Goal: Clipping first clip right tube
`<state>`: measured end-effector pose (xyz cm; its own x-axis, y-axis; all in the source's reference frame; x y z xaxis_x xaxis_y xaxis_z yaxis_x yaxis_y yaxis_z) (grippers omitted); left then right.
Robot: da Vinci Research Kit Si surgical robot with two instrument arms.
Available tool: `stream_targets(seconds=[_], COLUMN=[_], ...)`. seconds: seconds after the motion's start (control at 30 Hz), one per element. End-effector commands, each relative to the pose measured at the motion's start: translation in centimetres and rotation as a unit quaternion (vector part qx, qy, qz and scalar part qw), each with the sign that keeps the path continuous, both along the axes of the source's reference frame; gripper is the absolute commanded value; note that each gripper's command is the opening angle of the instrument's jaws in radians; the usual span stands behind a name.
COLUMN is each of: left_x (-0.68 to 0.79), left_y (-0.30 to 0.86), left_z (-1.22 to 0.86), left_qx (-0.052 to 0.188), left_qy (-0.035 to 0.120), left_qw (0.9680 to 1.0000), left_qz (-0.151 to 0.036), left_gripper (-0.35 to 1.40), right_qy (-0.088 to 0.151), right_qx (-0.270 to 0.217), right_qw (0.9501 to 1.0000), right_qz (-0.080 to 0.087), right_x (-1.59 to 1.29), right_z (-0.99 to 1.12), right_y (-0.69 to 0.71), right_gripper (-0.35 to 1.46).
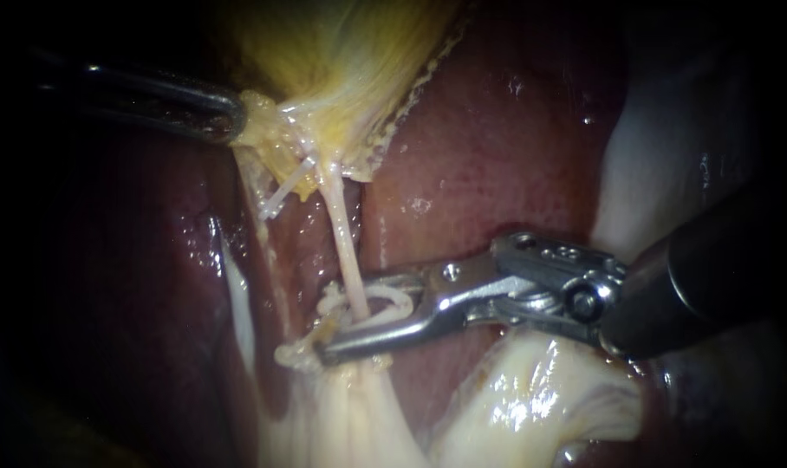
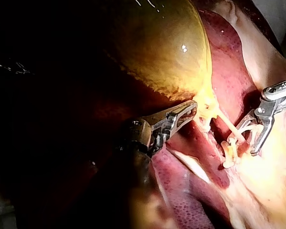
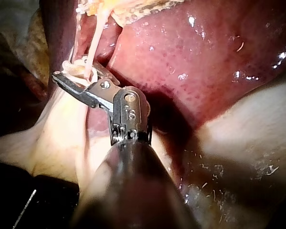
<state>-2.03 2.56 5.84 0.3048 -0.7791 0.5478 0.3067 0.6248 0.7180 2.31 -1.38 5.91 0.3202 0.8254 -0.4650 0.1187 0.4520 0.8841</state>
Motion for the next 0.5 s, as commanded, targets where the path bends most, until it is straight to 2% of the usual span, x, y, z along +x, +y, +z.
stream_targets(seconds=[0.03,0.17,0.27,0.37,0.43,0.5], left_x=[0.00,0.00,0.00,0.00,0.00,0.00], left_y=[0.00,-0.01,-0.01,-0.01,-0.01,-0.01], left_z=[0.00,0.01,0.01,0.01,0.02,0.03], left_qx=[0.000,0.000,0.000,0.000,0.000,-0.001], left_qy=[0.000,0.000,0.000,0.000,0.000,0.000], left_qw=[1.0000,1.0000,1.0000,1.0000,1.0000,1.0000], left_qz=[0.000,0.000,0.000,0.000,0.000,0.001], left_gripper=[-0.35,-0.35,-0.35,-0.35,-0.35,-0.35], right_qy=[0.000,0.003,0.000,-0.003,-0.007,-0.011], right_qx=[0.001,0.001,0.010,0.015,0.026,0.034], right_qw=[1.0000,1.0000,0.9999,0.9998,0.9996,0.9993], right_qz=[-0.002,-0.009,-0.009,-0.009,-0.009,-0.010], right_x=[0.00,-0.02,-0.03,-0.02,-0.02,-0.02], right_z=[0.00,-0.01,-0.01,0.00,0.00,0.00], right_y=[-0.01,-0.02,-0.01,-0.01,0.00,0.00], right_gripper=[0.40,0.32,0.14,0.05,-0.08,-0.35])
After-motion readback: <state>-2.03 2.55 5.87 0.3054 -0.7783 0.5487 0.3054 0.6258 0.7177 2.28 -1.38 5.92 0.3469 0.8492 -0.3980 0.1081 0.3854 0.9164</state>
